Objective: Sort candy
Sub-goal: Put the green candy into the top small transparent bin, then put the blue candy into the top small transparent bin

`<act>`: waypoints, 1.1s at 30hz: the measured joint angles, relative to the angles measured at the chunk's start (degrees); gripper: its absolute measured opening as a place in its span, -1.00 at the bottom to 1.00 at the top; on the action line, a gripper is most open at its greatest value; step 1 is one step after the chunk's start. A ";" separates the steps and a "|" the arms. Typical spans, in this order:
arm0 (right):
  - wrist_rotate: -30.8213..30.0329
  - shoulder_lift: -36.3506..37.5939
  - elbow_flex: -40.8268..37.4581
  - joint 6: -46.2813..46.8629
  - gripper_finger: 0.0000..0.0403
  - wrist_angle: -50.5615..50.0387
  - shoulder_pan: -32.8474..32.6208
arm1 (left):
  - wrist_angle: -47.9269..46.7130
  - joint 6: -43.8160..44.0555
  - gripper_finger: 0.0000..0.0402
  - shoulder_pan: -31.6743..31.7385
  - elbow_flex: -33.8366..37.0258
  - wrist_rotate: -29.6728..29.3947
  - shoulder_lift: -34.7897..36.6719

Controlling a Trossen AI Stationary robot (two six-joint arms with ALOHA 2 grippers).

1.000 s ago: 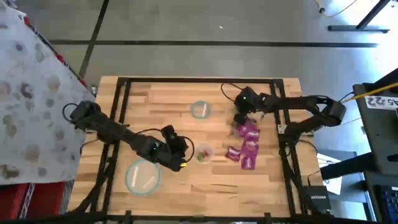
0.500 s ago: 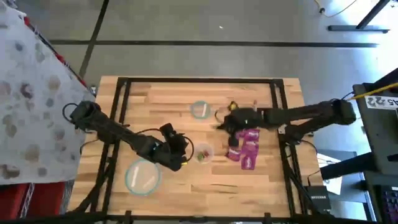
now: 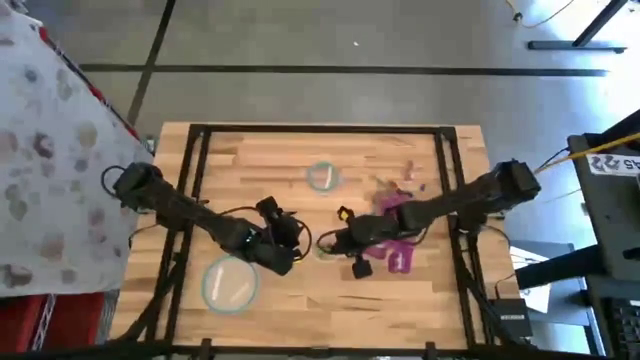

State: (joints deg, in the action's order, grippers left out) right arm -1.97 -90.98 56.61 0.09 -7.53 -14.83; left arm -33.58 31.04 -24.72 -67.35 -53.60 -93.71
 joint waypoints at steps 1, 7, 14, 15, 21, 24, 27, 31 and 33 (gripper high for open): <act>-0.35 -0.03 0.06 0.03 -0.81 -0.22 0.17 | -0.05 0.05 -0.06 -0.06 -0.02 0.00 0.00; -1.21 -0.04 0.08 -0.40 -0.43 -1.57 1.07 | -0.26 0.05 -0.06 -0.06 -0.02 0.22 0.00; -6.36 1.26 2.70 -3.40 -0.19 -9.29 0.96 | -0.25 0.08 -0.06 -0.06 -0.01 0.22 0.00; -8.40 2.08 3.91 -3.42 -0.18 -11.76 0.94 | -0.20 0.07 -0.06 -0.06 -0.01 0.22 0.00; -21.51 10.65 7.60 -3.54 -0.18 -32.64 1.23 | -0.22 0.11 -0.06 -0.06 -0.02 0.25 0.00; -27.72 16.11 6.45 0.90 -0.18 -43.25 3.12 | -0.19 0.12 -0.06 -0.06 0.00 0.24 0.00; -29.50 21.30 3.02 10.22 -0.18 -50.07 6.55 | -0.01 0.35 -0.06 -0.06 0.00 0.26 0.00; -29.38 27.82 -4.75 27.18 -0.18 -52.75 11.22 | 0.03 0.49 -0.06 -0.06 0.00 0.26 0.00; -28.85 30.27 -9.78 36.74 -0.18 -52.92 13.53 | 0.09 0.49 -0.06 -0.06 -0.01 0.26 0.00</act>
State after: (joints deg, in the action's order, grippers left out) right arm -30.82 -60.71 46.83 36.83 -60.45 -1.30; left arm -33.49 31.53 -24.77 -67.36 -53.34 -93.71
